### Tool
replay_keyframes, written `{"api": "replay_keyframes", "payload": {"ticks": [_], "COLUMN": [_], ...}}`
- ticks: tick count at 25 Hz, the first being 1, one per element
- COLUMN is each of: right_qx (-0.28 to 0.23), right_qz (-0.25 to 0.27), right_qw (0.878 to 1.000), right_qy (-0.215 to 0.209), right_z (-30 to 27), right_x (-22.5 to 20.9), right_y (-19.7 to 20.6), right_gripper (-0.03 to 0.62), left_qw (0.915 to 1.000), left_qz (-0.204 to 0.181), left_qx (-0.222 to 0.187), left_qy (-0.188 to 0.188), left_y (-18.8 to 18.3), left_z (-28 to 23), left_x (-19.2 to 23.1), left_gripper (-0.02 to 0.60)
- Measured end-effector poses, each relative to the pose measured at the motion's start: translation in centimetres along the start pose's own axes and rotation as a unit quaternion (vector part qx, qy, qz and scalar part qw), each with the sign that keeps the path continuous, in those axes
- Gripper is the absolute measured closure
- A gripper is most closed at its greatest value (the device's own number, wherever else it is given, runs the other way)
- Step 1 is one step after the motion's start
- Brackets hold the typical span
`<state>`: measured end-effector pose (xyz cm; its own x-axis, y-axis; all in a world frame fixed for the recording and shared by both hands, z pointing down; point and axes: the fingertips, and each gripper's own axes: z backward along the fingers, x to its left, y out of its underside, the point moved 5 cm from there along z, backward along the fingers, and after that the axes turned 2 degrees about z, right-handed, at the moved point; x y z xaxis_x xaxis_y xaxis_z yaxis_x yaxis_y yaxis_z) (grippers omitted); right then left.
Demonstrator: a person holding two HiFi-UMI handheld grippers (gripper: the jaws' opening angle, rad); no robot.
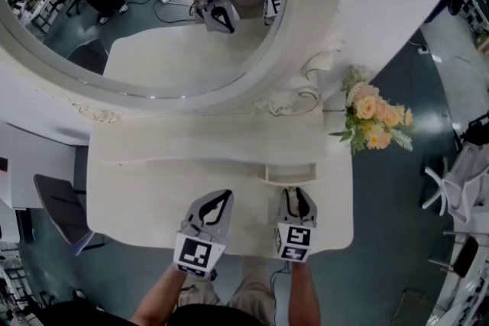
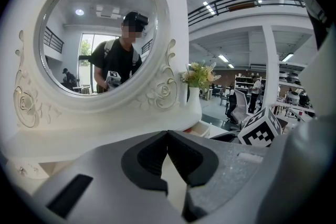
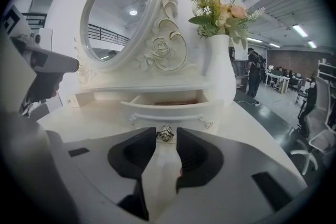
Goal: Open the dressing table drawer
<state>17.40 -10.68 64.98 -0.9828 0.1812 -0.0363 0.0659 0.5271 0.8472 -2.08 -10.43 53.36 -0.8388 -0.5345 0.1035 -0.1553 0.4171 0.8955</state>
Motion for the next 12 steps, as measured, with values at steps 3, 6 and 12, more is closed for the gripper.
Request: {"api": "replay_keyframes", "payload": {"ticks": [3, 6, 12], "right_qx": [-0.001, -0.015, -0.041], "right_qz": [-0.005, -0.005, -0.007], "right_qw": [1.0, 1.0, 0.998], "right_qy": [0.002, 0.012, 0.044], "right_z": [0.5, 1.0, 3.7], "right_x": [-0.1, -0.4, -0.3], "right_y": [-0.5, -1.5, -4.5], "right_gripper": [0.469, 0.473, 0.479], "left_qw": [1.0, 0.9998, 0.9989], "left_qz": [-0.004, -0.01, -0.024], "left_qx": [-0.002, -0.011, -0.028], "left_qy": [0.005, 0.012, 0.029], "left_y": [-0.4, -1.3, -3.3], "left_z": [0.2, 0.4, 1.7], "left_x": [0.0, 0.1, 0.0], "left_gripper": [0.578, 0.578, 0.578]}}
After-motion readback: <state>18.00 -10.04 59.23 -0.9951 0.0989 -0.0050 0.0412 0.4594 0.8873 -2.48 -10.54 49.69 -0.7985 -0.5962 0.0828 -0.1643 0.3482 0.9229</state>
